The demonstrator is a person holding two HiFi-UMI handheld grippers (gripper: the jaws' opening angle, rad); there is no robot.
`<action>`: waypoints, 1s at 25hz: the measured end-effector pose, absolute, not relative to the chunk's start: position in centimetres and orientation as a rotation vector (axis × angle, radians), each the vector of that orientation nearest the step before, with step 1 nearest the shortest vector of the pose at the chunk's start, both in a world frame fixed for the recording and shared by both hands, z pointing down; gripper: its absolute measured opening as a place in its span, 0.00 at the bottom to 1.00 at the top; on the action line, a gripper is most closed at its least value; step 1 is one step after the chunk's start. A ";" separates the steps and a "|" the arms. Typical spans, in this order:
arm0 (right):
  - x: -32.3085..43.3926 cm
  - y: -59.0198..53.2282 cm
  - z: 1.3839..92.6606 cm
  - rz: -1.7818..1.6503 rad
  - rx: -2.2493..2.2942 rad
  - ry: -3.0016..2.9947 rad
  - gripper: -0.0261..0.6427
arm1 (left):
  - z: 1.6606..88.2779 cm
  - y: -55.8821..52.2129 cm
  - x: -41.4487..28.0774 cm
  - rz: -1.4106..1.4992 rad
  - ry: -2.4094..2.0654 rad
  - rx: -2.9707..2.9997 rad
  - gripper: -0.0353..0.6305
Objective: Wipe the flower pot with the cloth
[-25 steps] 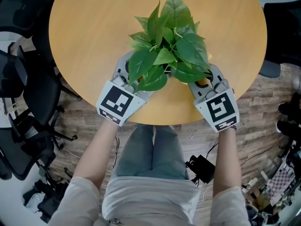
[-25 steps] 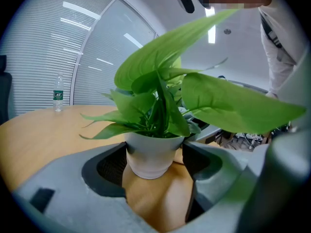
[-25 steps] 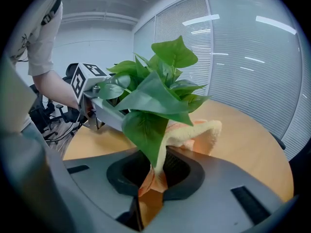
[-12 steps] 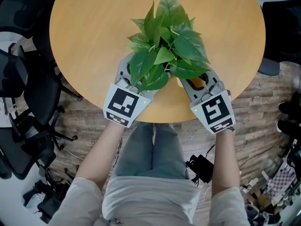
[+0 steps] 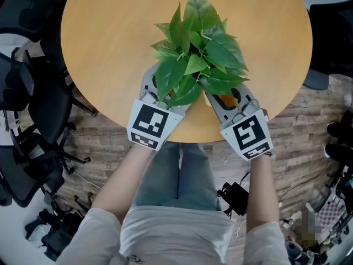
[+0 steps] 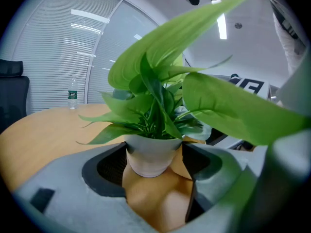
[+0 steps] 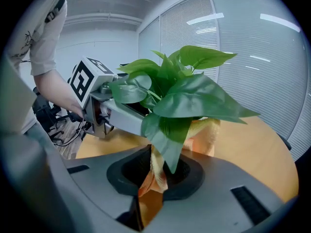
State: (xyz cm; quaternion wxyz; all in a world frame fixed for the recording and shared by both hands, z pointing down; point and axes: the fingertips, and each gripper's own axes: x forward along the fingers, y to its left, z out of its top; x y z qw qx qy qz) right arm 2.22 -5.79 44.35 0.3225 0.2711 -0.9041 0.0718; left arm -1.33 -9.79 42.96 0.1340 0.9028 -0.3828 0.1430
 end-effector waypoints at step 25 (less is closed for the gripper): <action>3.2 -5.5 44.2 0.236 0.740 -2.393 0.12 | 42.9 -6.9 -1.0 0.434 -1.061 2.626 0.59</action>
